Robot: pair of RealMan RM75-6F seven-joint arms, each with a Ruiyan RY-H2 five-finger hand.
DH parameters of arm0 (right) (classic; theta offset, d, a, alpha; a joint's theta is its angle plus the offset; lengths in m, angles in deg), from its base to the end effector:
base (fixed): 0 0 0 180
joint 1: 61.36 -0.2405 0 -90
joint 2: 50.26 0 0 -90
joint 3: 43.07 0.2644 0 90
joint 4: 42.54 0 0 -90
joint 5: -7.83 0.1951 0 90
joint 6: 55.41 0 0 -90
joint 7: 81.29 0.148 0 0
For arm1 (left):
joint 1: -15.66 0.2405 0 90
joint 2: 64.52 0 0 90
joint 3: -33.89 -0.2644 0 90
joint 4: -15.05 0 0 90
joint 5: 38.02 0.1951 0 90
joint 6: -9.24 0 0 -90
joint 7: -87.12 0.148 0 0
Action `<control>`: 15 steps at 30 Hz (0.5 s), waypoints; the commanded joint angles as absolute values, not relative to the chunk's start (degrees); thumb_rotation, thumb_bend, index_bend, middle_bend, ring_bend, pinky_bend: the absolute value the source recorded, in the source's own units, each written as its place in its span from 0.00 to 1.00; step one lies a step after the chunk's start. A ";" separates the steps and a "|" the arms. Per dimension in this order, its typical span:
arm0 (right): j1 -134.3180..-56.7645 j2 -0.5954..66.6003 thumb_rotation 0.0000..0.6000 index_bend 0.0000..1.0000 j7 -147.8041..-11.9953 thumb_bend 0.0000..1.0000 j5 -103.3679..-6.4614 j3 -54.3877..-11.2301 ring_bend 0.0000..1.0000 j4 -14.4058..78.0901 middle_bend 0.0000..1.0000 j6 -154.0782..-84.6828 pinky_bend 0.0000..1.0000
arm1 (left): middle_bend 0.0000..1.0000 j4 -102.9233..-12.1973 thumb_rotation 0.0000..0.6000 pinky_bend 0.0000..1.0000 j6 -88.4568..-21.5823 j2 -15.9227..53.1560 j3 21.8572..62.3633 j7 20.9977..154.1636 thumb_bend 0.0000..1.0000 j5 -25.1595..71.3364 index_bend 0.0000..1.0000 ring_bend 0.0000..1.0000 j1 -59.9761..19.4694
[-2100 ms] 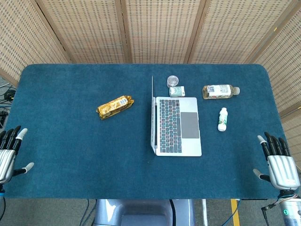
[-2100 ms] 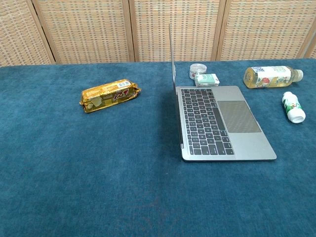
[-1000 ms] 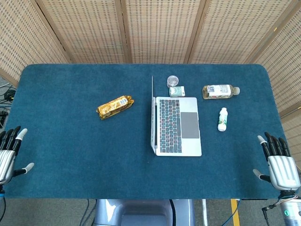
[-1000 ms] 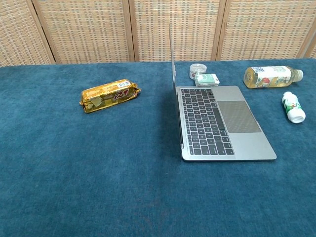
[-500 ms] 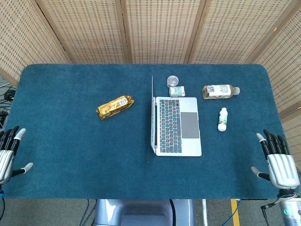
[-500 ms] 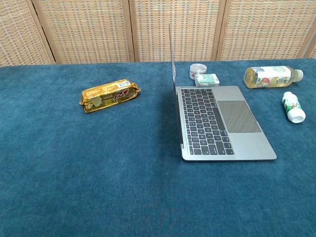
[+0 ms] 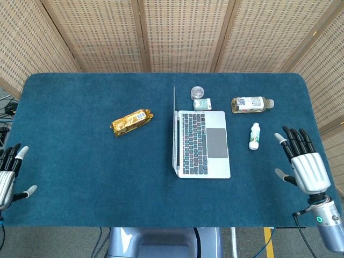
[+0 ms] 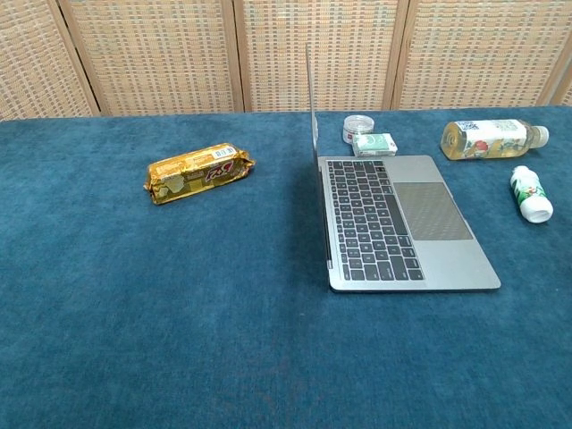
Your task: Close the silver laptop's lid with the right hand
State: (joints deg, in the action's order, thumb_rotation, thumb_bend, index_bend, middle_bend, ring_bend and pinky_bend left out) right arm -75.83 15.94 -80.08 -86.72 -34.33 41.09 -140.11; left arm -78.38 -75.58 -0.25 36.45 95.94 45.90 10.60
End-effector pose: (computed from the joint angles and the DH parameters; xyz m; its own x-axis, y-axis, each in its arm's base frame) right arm -0.2722 -0.2530 0.1835 0.4595 0.1784 0.8701 -0.8248 -0.2777 0.4926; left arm -0.3138 0.1841 0.1744 0.5107 0.0156 0.8596 0.8594 0.0193 -0.5110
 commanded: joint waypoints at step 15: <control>-85.54 17.14 1.00 0.19 -78.23 0.61 -91.64 -33.45 0.00 39.65 0.13 -134.10 0.01 | 0.00 -77.63 1.00 0.00 -74.34 0.59 36.34 96.82 0.05 45.41 0.00 0.00 10.04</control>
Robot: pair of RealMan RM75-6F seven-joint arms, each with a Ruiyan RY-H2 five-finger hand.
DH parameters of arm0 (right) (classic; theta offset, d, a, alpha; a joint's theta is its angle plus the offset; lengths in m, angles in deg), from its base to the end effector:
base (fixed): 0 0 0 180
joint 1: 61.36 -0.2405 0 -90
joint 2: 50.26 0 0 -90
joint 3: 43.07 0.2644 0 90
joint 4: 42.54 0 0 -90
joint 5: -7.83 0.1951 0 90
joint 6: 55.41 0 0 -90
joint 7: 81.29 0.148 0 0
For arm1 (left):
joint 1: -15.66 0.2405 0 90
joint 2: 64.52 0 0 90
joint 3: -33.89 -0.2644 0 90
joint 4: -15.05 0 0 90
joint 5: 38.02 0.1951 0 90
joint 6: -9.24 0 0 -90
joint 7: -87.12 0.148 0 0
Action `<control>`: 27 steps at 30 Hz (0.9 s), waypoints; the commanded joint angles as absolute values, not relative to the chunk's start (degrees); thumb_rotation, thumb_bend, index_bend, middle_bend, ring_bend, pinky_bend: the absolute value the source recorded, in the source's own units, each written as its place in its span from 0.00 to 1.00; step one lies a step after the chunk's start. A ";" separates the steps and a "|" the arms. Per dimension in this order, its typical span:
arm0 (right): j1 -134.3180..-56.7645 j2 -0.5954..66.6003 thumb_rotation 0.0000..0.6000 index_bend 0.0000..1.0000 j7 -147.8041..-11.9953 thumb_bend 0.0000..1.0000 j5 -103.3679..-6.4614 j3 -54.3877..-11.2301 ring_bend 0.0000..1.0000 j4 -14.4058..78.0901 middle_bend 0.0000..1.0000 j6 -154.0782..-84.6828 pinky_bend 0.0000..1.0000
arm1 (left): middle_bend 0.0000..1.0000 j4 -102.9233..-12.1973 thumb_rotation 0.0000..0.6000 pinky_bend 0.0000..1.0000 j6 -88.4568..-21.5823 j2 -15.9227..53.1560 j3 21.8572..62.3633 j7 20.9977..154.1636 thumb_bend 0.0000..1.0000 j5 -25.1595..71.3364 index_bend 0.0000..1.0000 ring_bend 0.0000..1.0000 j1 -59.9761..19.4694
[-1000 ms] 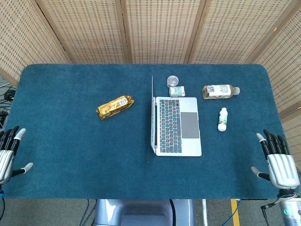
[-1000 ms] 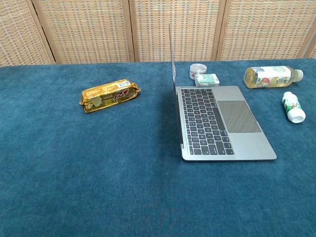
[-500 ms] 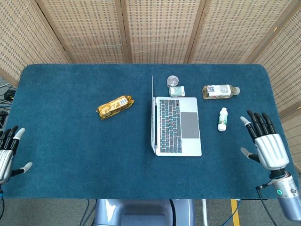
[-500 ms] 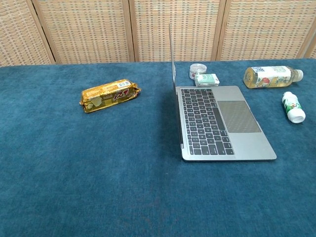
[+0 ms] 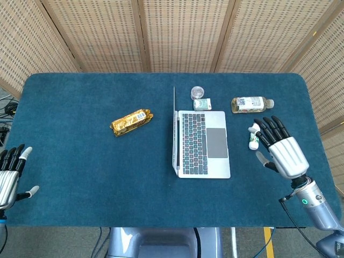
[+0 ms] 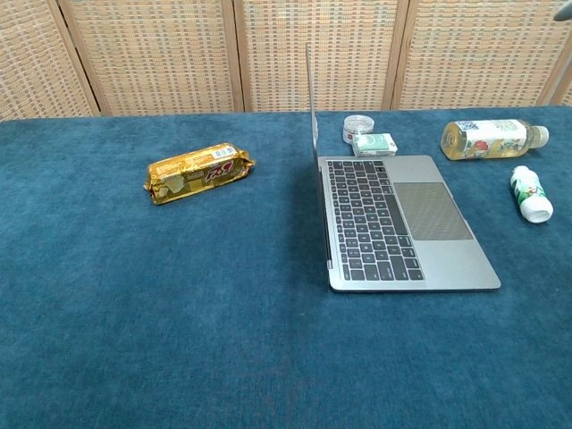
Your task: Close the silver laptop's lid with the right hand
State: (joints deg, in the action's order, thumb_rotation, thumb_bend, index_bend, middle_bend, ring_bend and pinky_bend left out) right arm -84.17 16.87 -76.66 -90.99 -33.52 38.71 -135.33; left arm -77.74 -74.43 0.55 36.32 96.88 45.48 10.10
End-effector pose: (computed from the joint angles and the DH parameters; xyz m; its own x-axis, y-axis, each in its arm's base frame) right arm -0.2349 -0.2927 0.1682 0.4465 0.1661 0.8792 -0.7569 -0.4540 0.4702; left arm -0.3156 0.1865 0.1682 0.5215 0.0349 0.8525 0.8527 0.0155 -0.5222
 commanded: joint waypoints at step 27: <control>-95.95 18.77 1.00 0.27 -95.55 1.00 -88.79 -30.47 0.04 53.17 0.19 -123.81 0.06 | 0.00 -76.36 1.00 0.00 -71.99 1.14 36.26 95.61 0.05 44.32 0.00 0.00 9.09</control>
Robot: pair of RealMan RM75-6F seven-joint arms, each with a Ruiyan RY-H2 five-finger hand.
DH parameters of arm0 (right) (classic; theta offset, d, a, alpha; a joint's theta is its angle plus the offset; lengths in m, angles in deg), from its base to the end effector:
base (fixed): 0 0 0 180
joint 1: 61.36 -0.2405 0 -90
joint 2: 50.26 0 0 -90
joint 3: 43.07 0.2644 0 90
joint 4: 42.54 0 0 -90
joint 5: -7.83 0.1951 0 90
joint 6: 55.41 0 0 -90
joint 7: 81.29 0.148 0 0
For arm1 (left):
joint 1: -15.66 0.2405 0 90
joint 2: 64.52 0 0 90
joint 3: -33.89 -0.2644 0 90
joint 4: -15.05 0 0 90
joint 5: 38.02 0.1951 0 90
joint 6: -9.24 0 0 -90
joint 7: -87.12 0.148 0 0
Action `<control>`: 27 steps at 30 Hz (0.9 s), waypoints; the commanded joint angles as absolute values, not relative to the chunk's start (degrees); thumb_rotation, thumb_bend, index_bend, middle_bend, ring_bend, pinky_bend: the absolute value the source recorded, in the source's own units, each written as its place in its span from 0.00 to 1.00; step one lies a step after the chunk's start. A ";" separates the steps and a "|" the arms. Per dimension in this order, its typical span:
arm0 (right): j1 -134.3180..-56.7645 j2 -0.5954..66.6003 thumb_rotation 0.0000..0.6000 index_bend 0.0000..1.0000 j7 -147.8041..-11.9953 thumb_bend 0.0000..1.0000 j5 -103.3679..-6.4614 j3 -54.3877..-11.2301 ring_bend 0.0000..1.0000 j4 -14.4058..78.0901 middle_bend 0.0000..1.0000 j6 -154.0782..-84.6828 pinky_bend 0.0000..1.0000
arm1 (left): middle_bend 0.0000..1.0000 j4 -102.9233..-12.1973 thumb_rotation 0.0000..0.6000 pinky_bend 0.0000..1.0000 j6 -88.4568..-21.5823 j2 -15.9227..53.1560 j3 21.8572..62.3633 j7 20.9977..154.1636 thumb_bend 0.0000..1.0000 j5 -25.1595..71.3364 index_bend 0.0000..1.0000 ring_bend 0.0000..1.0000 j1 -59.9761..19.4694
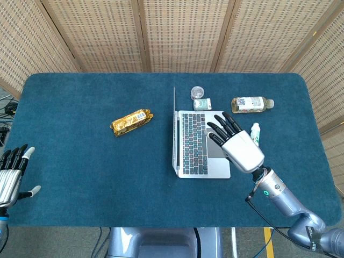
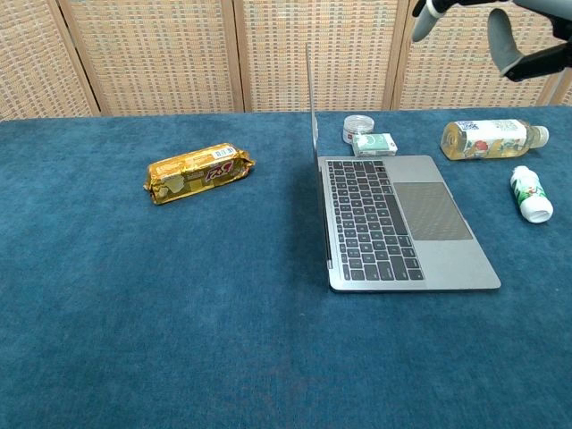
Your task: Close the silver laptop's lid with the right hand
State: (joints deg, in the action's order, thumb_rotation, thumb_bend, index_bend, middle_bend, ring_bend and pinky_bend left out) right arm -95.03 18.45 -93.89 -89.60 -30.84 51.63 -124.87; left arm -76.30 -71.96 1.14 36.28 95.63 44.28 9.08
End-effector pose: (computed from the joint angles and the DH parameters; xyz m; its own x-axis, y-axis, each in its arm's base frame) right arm -0.1376 -0.3154 0.1275 0.5041 0.2071 0.8384 -0.6060 -0.6069 0.5142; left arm -0.3215 0.1920 0.1624 0.5121 0.0705 0.8560 0.8574 0.0170 -0.5143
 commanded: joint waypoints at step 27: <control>-102.51 24.77 1.00 0.29 -105.70 1.00 -84.36 -30.13 0.05 56.89 0.21 -118.21 0.08 | 0.00 -75.77 1.00 0.00 -70.95 1.22 36.07 94.53 0.05 43.93 0.00 0.00 8.63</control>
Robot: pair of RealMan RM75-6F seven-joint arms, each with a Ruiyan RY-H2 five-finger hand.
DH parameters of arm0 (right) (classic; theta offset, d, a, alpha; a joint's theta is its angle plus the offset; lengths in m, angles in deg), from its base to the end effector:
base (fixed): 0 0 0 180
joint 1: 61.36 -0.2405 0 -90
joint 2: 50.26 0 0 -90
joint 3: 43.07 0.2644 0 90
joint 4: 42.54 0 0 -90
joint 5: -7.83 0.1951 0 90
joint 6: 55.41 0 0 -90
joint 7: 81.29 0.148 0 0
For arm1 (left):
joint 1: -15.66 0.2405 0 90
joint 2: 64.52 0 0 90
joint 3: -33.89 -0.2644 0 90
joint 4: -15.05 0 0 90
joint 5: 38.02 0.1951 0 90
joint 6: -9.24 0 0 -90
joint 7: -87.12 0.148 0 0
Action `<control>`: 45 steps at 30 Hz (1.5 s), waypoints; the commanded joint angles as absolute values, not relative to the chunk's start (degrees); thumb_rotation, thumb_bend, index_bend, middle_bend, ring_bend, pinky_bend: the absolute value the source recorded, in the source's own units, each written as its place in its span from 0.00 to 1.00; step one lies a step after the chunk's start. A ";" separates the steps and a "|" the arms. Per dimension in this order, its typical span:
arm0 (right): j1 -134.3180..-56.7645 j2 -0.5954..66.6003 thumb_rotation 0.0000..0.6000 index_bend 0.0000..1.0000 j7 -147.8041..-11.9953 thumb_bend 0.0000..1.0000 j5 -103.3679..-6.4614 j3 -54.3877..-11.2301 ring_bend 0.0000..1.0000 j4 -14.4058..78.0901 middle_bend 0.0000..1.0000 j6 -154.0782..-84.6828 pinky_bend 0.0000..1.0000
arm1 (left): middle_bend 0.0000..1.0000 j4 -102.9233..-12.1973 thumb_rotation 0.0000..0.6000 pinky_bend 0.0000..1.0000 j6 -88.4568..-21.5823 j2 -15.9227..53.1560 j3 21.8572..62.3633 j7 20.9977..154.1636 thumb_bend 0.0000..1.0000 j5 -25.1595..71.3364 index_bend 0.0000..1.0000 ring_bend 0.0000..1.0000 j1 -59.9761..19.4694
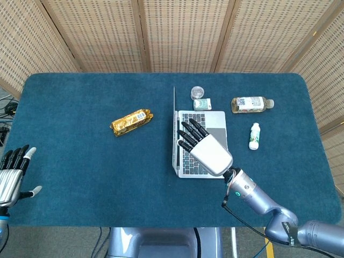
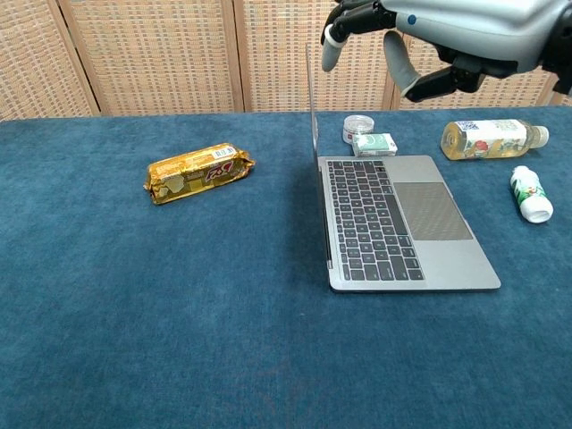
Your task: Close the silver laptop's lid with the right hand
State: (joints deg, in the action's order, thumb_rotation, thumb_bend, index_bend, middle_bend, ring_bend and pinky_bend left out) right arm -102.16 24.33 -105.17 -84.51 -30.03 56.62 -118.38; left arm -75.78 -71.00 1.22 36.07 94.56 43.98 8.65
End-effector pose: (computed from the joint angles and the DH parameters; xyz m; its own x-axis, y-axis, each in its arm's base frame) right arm -0.0813 -0.3166 0.0844 0.5232 0.1982 0.8289 -0.5336 -0.6821 0.4999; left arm -0.3237 0.1937 0.1603 0.5017 0.0865 0.8607 0.8632 0.0153 -0.5046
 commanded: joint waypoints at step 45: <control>-106.21 28.46 1.00 0.38 -113.06 1.00 -78.57 -31.31 0.07 55.34 0.30 -115.72 0.08 | 0.00 -75.13 1.00 0.00 -69.29 1.78 35.73 94.93 0.05 42.99 0.00 0.00 7.93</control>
State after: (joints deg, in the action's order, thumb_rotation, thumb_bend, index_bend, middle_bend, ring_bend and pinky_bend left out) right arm -106.21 28.50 -113.01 -78.62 -31.29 55.29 -115.74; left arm -75.14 -69.29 1.78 35.73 94.92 42.99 7.93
